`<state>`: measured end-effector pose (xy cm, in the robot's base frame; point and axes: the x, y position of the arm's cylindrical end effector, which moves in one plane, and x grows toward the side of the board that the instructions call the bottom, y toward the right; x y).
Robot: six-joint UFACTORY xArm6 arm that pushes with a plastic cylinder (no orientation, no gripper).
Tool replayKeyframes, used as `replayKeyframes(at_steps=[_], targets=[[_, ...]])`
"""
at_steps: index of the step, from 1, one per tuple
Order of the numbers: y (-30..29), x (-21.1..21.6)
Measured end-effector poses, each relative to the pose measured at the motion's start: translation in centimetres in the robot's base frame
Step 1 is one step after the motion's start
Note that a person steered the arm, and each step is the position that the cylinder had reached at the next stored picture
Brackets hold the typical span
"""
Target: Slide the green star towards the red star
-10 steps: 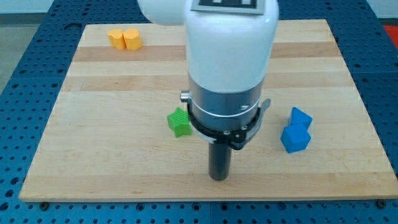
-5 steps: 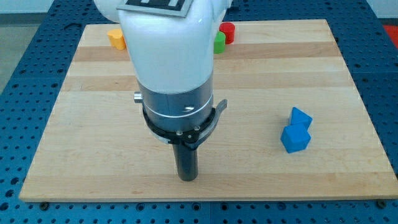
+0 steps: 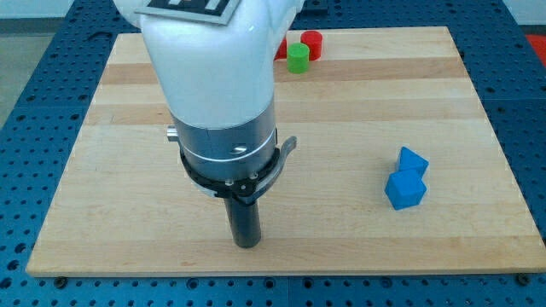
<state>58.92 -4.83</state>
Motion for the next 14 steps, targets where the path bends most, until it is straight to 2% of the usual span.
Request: replayKeyframes(at_steps=[4, 5, 14], targets=[[-1.6, -0.1], [-2.5, -1.3], [-2.6, -3.9]])
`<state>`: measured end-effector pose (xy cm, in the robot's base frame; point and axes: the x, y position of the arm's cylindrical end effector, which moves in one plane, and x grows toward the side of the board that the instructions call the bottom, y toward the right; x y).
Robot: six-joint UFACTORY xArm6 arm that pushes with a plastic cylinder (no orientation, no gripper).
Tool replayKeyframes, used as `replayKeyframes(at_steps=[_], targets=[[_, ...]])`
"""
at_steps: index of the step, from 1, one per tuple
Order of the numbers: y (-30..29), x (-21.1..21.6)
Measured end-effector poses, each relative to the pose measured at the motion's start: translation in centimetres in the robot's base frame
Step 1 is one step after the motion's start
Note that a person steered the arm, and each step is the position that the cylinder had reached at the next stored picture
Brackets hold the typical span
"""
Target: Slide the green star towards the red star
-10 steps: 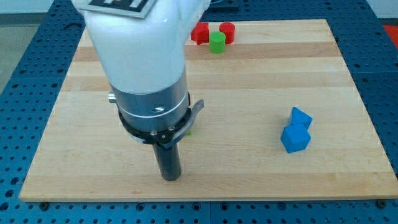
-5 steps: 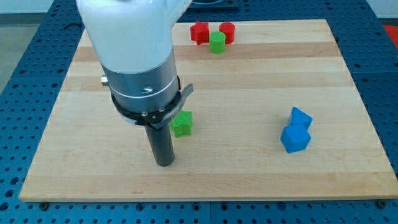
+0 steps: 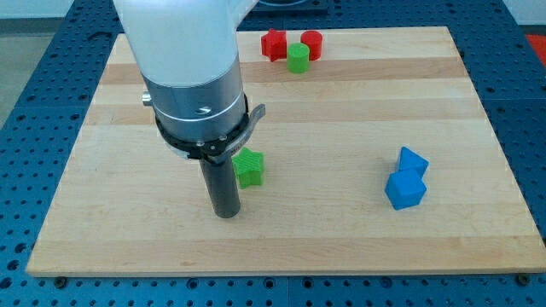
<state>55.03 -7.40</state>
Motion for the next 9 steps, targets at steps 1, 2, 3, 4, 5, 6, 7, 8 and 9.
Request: replayKeyframes(at_steps=[1, 2, 3, 4, 5, 6, 7, 8, 9], targets=[[0.0, -0.1], [0.0, -0.1], [0.0, -0.4], [0.0, -0.8], [-0.1, -0.9], [-0.4, -1.9], [-0.3, -2.3], [0.4, -2.3], [0.5, -2.3]])
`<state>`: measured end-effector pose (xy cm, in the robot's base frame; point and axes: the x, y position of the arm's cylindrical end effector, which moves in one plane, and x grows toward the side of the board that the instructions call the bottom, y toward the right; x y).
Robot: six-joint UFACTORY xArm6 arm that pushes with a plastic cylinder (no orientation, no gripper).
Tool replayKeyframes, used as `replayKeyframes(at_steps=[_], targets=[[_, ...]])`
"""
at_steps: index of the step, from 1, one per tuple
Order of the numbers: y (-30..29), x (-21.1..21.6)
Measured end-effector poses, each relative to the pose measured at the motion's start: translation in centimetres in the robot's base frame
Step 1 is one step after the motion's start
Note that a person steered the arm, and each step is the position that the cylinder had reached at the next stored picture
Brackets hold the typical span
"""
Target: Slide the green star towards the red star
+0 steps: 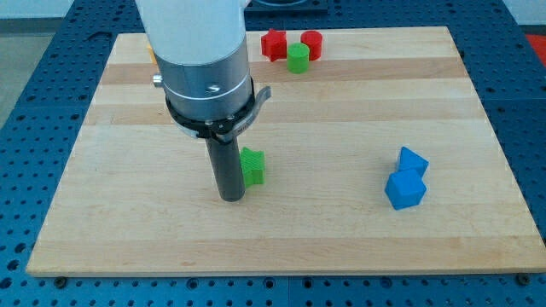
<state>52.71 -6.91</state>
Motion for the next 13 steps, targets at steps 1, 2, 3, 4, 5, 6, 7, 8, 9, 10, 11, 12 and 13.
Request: replayKeyframes(at_steps=[1, 2, 3, 4, 5, 6, 7, 8, 9, 10, 11, 12, 13], targets=[[0.0, -0.1], [0.0, -0.8], [0.1, -1.3], [2.3, -1.3], [3.9, -1.3], [4.1, -1.8], [4.1, -2.4], [4.1, -2.9], [4.1, -4.0], [4.2, -4.9], [4.3, -5.9], [4.3, -6.3], [4.3, -6.4]])
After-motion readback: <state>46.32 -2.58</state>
